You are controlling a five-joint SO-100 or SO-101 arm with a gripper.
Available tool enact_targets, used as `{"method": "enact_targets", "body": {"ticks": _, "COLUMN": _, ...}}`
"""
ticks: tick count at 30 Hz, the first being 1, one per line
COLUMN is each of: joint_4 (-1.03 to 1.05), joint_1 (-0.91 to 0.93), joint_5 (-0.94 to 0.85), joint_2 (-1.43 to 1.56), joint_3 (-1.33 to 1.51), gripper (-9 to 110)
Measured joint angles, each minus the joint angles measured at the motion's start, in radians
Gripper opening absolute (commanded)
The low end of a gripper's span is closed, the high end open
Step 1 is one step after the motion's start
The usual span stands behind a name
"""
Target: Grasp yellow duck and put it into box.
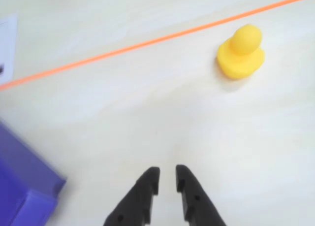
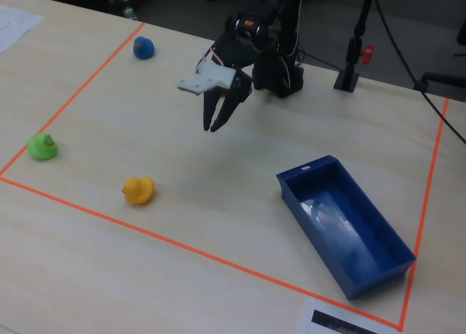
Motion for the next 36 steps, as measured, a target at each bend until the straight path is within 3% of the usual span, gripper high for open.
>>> {"method": "enact_targets", "body": {"ticks": 9, "joint_4": -0.348, "joint_1": 0.074, "joint_5": 0.086, "joint_2": -0.298, "joint_3": -0.127, "gripper": 0}}
{"method": "enact_targets", "body": {"ticks": 14, "joint_4": -0.471, "joint_1": 0.120, "joint_5": 0.092, "joint_2": -0.396, "joint_3": -0.138, "gripper": 9}}
{"method": "enact_targets", "body": {"ticks": 21, "joint_4": -0.489, "joint_1": 0.181, "joint_5": 0.092, "joint_2": -0.581, "joint_3": -0.250, "gripper": 20}}
{"method": "enact_targets", "body": {"ticks": 36, "joint_4": -0.489, "joint_1": 0.236, "joint_5": 0.092, "joint_2": -0.919, "joint_3": -0.568, "gripper": 26}}
